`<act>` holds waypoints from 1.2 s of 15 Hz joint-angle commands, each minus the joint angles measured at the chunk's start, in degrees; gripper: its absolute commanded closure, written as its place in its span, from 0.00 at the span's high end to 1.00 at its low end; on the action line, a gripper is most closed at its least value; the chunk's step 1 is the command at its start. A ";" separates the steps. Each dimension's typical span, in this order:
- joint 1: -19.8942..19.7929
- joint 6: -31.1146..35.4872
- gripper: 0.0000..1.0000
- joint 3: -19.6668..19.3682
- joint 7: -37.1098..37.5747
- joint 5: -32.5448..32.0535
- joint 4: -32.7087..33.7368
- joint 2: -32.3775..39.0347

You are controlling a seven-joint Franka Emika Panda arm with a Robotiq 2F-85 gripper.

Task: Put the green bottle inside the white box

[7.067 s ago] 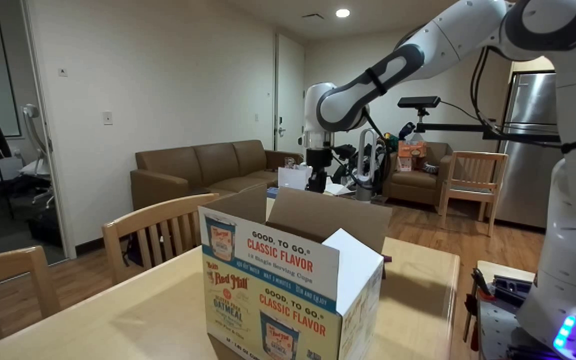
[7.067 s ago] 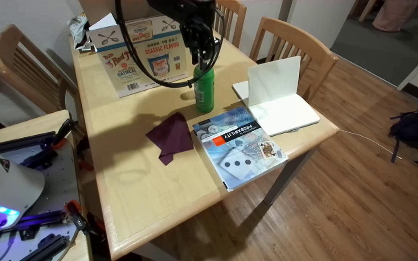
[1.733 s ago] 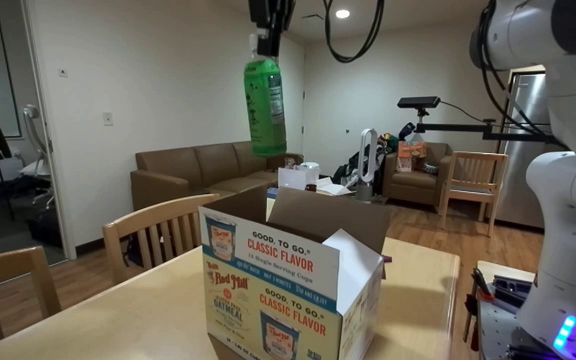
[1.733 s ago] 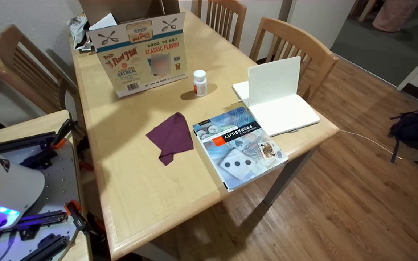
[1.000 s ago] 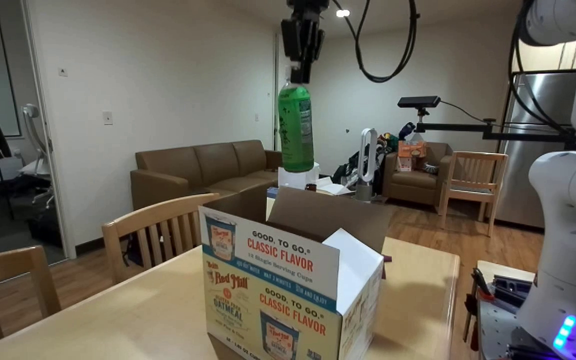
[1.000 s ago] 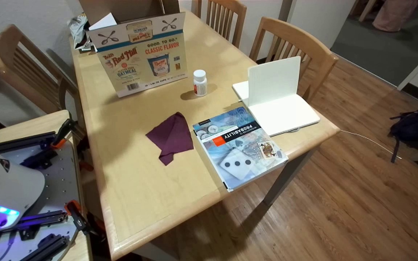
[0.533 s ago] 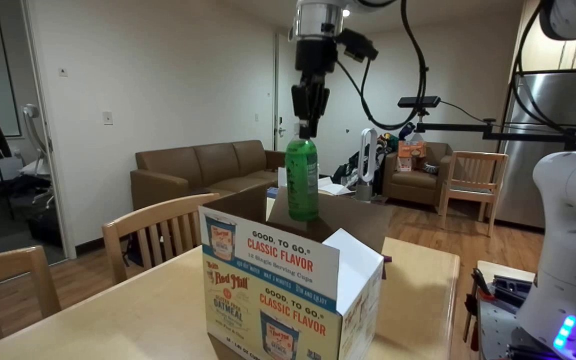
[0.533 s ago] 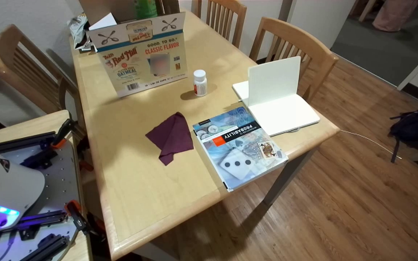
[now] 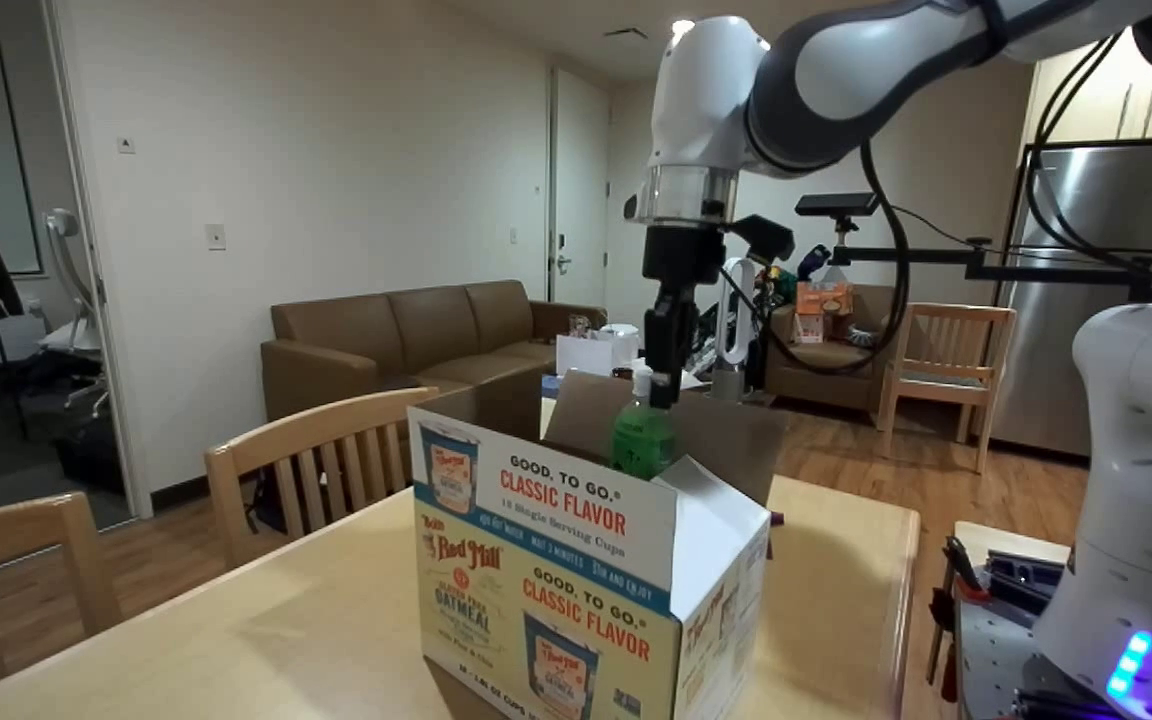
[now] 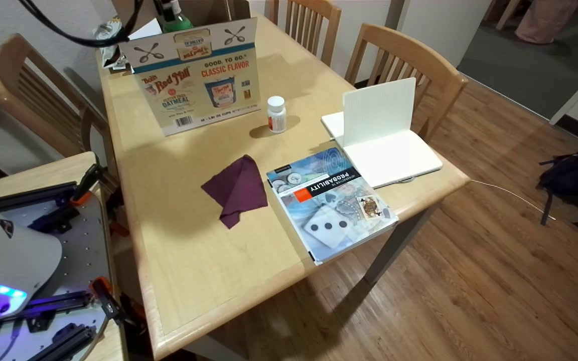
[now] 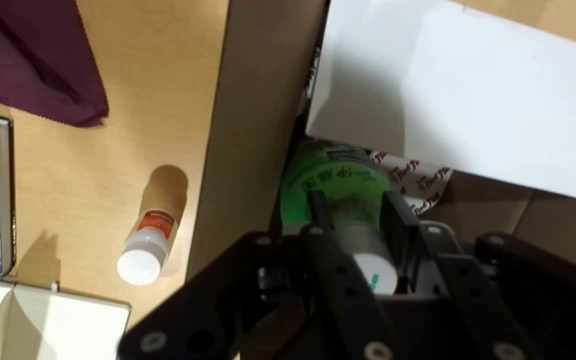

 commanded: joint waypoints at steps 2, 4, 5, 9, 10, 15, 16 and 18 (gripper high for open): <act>-1.63 3.61 0.09 0.86 -8.09 4.43 -11.21 -6.00; -1.39 3.52 0.09 0.77 -11.17 4.84 -13.80 -6.68; -1.29 3.51 0.09 0.72 -12.38 5.03 -14.73 -6.83; -1.31 3.63 0.51 0.44 -15.43 5.56 -16.97 -7.58; -1.46 3.84 0.56 0.55 -15.52 5.10 -17.14 -7.76; -1.74 2.14 0.56 1.28 -13.64 4.16 -15.14 -6.48; -1.74 2.14 0.56 1.28 -13.67 4.16 -15.14 -6.48; -1.74 2.14 0.56 1.28 -13.68 4.16 -15.14 -6.48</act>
